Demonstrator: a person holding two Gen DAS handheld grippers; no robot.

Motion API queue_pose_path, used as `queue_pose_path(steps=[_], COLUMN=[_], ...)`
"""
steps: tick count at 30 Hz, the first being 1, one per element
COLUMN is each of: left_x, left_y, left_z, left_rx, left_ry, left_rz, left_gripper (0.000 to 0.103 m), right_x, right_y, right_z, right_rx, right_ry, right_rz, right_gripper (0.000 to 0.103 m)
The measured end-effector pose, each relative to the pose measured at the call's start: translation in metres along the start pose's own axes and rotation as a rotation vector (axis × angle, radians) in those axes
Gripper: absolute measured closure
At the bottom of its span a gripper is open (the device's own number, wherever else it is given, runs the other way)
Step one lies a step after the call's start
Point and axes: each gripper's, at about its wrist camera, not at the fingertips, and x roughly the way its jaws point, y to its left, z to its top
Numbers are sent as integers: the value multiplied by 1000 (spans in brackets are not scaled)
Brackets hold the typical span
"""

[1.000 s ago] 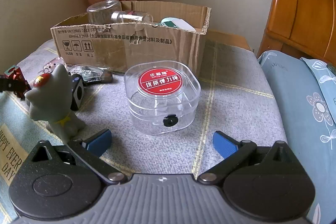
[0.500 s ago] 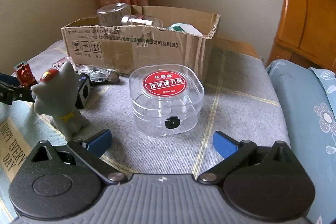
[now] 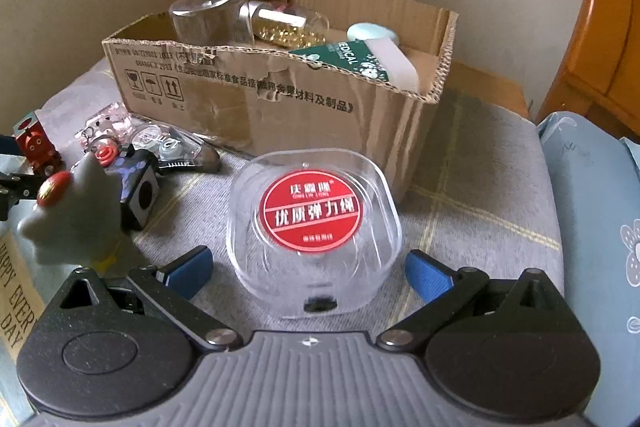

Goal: Organize rigid objects
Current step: 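Close left gripper on the red train while right gripper grasps the clear red-label box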

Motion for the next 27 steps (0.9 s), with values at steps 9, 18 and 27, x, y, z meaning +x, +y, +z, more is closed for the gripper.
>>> queue_pose_path(steps=[9, 18, 27], left_x=[4, 0, -5], left_y=[-1, 0, 5], left_z=[5, 10, 11], left_rx=[-12, -10, -19], left_ry=[0, -10, -14], left_rz=[12, 2, -5], left_gripper=[1, 29, 38], right_x=[3, 0, -12], right_y=[-3, -8, -11], right_z=[8, 9, 9], right_rx=[-22, -38, -44], right_ry=[22, 23, 2], right_rz=[14, 22, 26], right_gripper=[0, 0, 0])
